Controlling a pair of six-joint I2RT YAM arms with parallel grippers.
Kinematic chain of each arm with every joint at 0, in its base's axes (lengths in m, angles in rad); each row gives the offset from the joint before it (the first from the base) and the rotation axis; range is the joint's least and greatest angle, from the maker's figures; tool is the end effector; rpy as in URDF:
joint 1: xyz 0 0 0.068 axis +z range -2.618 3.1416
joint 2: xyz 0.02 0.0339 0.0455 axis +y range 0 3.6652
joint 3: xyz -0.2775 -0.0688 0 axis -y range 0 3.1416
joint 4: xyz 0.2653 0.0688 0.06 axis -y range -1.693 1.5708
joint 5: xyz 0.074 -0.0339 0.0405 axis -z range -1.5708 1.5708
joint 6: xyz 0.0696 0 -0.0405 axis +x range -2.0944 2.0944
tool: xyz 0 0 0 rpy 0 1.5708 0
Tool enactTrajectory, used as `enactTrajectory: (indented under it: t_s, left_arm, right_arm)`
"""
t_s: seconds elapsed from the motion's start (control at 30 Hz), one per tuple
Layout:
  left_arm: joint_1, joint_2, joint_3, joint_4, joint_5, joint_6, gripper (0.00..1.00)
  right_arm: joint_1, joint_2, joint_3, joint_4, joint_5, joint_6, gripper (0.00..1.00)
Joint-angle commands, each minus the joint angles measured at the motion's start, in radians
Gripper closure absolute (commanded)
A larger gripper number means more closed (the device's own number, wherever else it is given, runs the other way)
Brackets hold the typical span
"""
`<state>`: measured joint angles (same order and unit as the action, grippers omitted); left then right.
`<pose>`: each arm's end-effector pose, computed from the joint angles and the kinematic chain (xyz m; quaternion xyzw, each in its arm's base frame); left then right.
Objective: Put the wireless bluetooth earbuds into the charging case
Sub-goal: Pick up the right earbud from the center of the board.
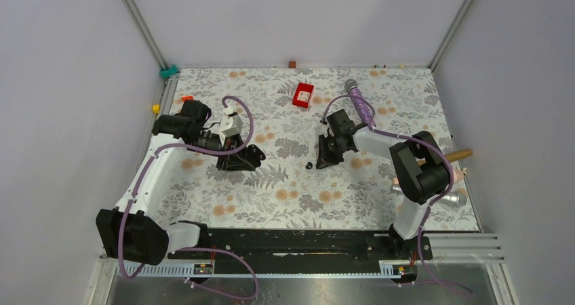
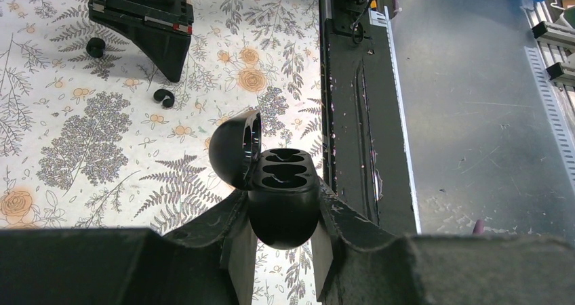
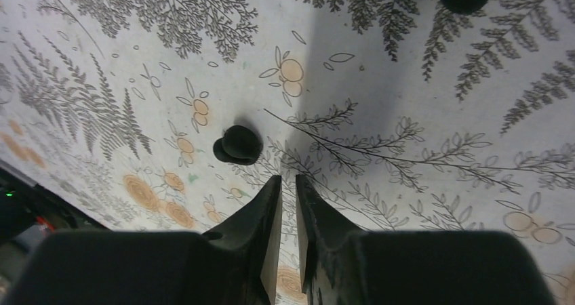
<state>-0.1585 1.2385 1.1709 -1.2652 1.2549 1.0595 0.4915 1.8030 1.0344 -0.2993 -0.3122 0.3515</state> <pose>0.2076 -0.1002 0.3248 0.5170 0.6194 -0.4829 0.3403 0.3283 0.2000 0.1194 -0.1055 0.9517 0.2380 0.1627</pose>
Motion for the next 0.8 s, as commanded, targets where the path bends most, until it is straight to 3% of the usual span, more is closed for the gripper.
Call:
enactTrajectory:
  t_s: [0.0,0.53,0.77]
  left_arm:
    - [-0.004,-0.025,0.007,0.001,0.03,0.036,1.0]
    - [-0.003,-0.043,0.005,0.002,0.016,0.045,1.0]
    - [-0.003,-0.045,0.003,0.001,0.016,0.048,1.0]
  right_arm:
    - [0.005,0.018,-0.028,0.069,-0.058,0.095,0.78]
    - [0.006,0.105,-0.025,0.109,-0.059,0.167,0.7]
    - [0.006,0.117,-0.007,0.121,-0.088,0.162,0.74]
